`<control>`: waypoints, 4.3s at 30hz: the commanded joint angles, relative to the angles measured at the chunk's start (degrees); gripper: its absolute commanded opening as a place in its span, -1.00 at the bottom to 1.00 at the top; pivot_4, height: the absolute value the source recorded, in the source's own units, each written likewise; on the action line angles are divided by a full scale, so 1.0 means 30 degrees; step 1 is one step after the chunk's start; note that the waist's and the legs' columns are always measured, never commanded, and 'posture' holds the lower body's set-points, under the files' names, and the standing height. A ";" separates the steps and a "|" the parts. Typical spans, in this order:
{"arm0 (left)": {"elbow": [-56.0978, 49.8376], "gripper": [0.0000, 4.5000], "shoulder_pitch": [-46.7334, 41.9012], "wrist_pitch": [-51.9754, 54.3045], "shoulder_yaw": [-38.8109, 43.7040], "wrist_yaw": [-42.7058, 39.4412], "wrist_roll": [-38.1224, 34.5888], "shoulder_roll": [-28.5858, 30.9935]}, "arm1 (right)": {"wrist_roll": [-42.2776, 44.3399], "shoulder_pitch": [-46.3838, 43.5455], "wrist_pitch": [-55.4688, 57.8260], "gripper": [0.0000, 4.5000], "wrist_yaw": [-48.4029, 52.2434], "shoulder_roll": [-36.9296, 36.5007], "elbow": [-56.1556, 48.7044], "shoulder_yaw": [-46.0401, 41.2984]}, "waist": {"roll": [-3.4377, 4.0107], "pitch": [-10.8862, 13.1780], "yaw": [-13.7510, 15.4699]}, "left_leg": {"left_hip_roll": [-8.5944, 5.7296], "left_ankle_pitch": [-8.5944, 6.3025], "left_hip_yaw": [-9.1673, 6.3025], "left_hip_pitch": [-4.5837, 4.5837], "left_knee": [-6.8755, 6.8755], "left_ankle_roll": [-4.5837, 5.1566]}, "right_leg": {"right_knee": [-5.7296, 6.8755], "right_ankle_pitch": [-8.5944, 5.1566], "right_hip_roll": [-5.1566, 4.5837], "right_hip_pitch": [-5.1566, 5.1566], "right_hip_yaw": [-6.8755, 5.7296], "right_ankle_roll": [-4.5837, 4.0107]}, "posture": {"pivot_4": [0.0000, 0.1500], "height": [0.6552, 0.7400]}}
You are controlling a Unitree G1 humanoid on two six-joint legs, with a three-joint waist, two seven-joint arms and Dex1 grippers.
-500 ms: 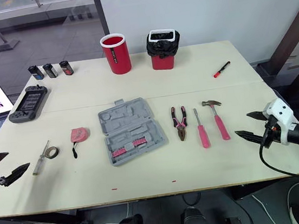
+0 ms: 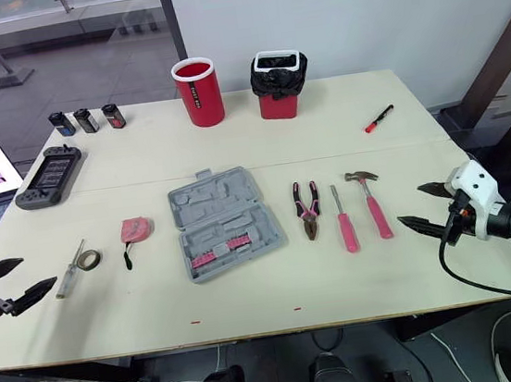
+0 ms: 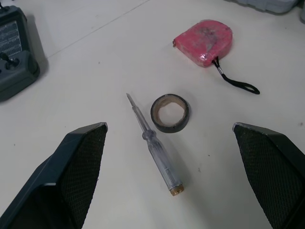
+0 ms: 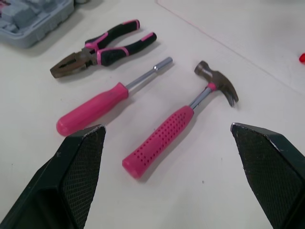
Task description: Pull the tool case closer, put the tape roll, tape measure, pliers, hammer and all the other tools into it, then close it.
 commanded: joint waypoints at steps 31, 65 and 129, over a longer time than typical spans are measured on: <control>-0.5984 -1.00 -0.3513 0.4854 -0.6956 0.6557 0.3426 -0.6212 | -1.0985 -1.6815 -0.4652 -0.98 -0.9792 1.2684 1.6178 1.1286 | 0.0001 -0.0001 -0.0479 | 0.0000 0.0009 -0.0057 0.0022 0.0027 0.0000 | 0.0190 0.0026 0.0045 -0.0032 0.0007 0.0118 | 1.00 1.00; -0.0338 -1.00 -0.6718 -0.0724 -1.1294 0.2292 0.6690 -0.6783 | -1.2658 -1.5543 -0.6056 -0.98 0.0202 1.4573 1.6808 1.0685 | 0.0034 -0.0038 -0.0945 | 0.0001 0.0011 -0.0107 0.0141 -0.0022 -0.0001 | 0.0255 0.0020 0.0078 0.0057 0.0007 0.0135 | 1.00 1.00; -0.9259 -1.00 -0.2475 0.4638 -1.0875 0.1048 0.4853 -0.6659 | -0.8504 -0.6526 0.2056 -0.98 0.3243 0.9140 -0.0639 1.0732 | 0.0039 -0.0034 -0.0437 | 0.0002 0.0011 -0.0112 0.0092 0.0024 -0.0003 | 0.0223 0.0013 0.0075 0.0047 0.0004 0.0134 | 1.00 1.00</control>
